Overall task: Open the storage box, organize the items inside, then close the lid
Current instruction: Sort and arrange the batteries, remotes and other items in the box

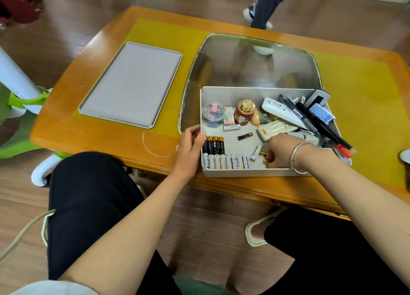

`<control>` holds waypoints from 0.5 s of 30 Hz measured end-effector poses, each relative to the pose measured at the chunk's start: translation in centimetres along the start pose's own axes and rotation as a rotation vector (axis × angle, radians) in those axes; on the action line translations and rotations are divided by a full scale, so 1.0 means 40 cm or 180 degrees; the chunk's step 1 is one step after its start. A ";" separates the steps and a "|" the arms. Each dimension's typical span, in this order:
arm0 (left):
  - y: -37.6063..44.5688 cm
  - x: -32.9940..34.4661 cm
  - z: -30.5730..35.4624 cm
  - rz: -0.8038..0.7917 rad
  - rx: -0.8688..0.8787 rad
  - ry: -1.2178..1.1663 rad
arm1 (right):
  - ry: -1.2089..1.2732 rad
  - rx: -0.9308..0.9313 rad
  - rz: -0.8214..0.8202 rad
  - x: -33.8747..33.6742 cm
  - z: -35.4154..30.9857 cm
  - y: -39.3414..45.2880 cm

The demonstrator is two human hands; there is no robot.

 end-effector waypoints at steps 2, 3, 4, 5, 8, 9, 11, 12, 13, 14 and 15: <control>0.001 0.001 -0.002 -0.0005 0.0005 0.0001 | 0.0350 -0.0078 0.0182 -0.019 -0.003 -0.006; 0.001 0.001 -0.003 -0.0006 0.0005 -0.0003 | 0.0559 -0.0131 0.0307 -0.031 -0.006 -0.010; 0.002 0.001 -0.005 -0.0002 0.0002 -0.0011 | 0.0711 -0.0184 0.0403 -0.042 -0.012 -0.014; 0.003 0.000 -0.005 0.0006 -0.0003 -0.0013 | 0.0825 -0.0236 0.0433 -0.050 -0.020 -0.016; 0.004 0.000 -0.008 0.0009 -0.0021 0.0016 | 0.1105 -0.0286 0.0218 -0.045 -0.040 -0.011; 0.004 0.001 -0.008 0.0005 -0.0024 0.0025 | 0.1072 -0.0256 0.0148 -0.039 -0.041 -0.007; 0.003 0.001 -0.007 0.0015 -0.0019 0.0033 | 0.0868 -0.0147 0.0042 -0.030 -0.036 0.000; 0.003 0.000 -0.006 0.0024 -0.0010 0.0042 | 0.0813 -0.0107 0.0019 -0.028 -0.032 0.002; 0.002 -0.001 -0.005 0.0030 -0.0001 0.0057 | 0.0815 -0.0089 0.0050 -0.030 -0.030 0.002; 0.002 -0.001 -0.003 0.0032 0.0007 0.0069 | 0.0849 -0.0084 0.0147 -0.037 -0.028 0.001; 0.002 -0.001 -0.002 0.0033 0.0015 0.0074 | 0.0906 -0.0089 0.0298 -0.048 -0.027 -0.001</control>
Point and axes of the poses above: each hand's wrist, its own y-axis towards the middle knuckle, its own x-axis out of the palm, z = x × y, the point moved 8 cm from there along y, towards the middle knuckle, and after that the axes turned 7 degrees about -z, right-handed, at the moved point
